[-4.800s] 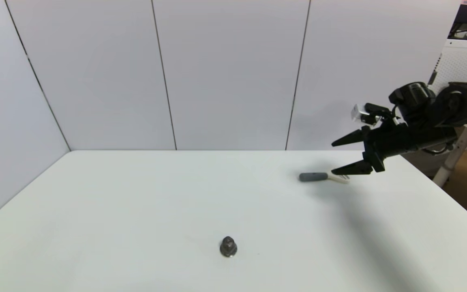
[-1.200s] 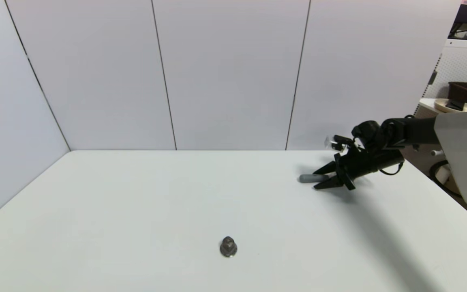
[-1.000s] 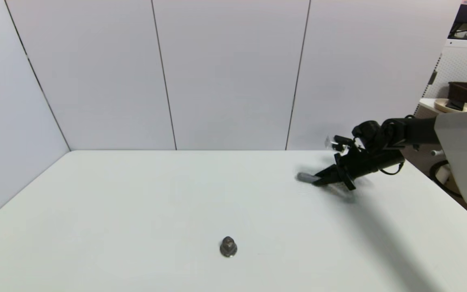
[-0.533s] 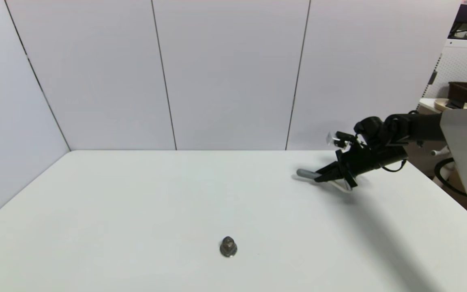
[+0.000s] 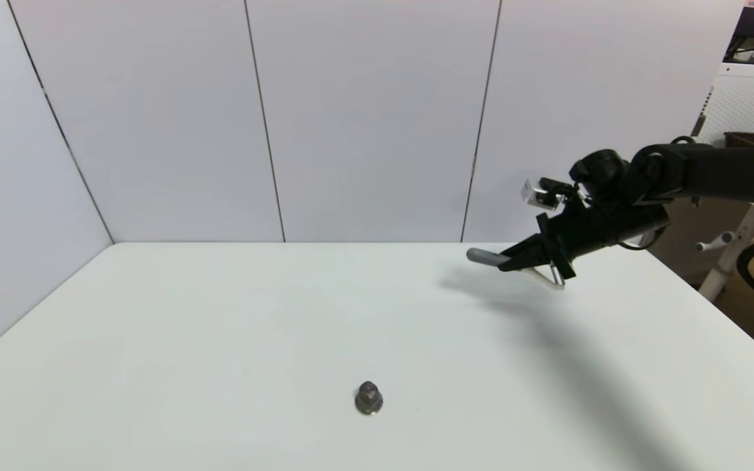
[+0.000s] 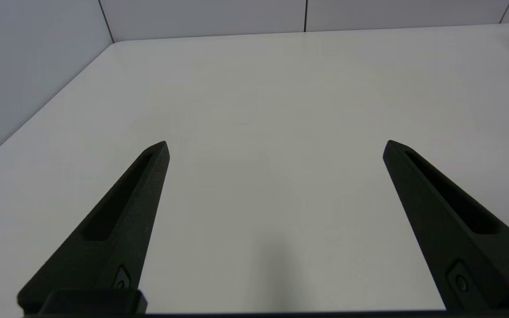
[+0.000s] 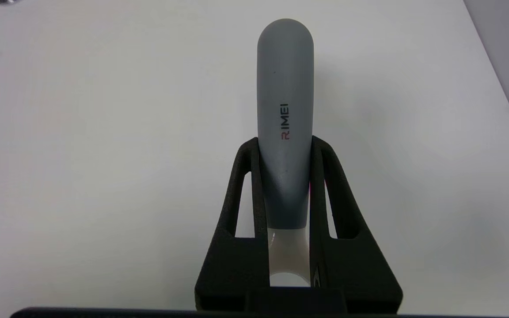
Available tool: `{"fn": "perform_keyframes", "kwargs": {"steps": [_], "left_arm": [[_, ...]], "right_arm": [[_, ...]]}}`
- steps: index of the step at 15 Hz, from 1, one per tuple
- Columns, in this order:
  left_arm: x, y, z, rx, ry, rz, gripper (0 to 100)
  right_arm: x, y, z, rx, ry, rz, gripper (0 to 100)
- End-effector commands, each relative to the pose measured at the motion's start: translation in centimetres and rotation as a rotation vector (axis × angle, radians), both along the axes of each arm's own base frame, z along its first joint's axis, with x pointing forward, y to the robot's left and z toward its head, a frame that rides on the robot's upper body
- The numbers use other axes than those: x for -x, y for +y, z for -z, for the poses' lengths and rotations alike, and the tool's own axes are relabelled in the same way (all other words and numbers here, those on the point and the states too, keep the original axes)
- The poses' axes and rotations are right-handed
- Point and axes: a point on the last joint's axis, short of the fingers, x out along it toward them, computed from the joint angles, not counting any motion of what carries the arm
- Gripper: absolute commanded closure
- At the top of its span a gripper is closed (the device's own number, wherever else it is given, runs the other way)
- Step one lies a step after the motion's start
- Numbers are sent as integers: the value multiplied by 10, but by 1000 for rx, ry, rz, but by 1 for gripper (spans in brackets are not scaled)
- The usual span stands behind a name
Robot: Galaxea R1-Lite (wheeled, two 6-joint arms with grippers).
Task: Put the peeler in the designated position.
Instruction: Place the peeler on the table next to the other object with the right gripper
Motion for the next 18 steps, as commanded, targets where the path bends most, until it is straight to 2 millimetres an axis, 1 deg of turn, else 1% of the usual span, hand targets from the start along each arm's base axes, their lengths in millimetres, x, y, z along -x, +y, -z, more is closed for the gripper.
{"fn": "perform_keyframes", "kwargs": {"steps": [1,3,5,10,14,18], "left_arm": [[0,0,0,-1,1,0,0],[0,0,0,1,1,0,0],[0,0,0,1,1,0,0],[0,0,0,-1,1,0,0],[0,0,0,-1,1,0,0],[0,0,0,-1,1,0,0]], "right_arm": [[24,34,-35,-31,12,-33,100],[32,52,-43,-54,77,-17,100],[36,59,-44,-61,120,-3,100],[51,58,-40,-57,242,63,100],[65,69,-47,-46,306,110,100],[70,85,-46,0,345,159,100]]}}
